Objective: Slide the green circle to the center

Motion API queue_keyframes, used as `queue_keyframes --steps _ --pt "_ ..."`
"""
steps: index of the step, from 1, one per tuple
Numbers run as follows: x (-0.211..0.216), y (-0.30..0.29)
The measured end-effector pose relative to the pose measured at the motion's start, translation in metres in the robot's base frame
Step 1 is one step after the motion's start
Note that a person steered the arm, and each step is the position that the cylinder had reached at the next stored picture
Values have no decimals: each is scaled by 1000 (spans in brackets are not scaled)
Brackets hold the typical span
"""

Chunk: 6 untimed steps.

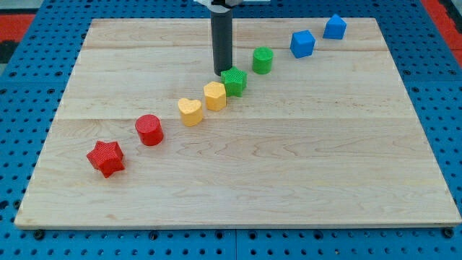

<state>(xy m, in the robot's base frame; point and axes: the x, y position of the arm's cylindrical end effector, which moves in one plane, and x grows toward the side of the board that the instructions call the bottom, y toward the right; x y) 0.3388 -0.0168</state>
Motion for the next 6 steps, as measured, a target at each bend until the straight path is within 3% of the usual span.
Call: queue_keyframes --steps 3,5,6 --pt "-5 -4" --pt "-44 -119" --pt "-19 -160"
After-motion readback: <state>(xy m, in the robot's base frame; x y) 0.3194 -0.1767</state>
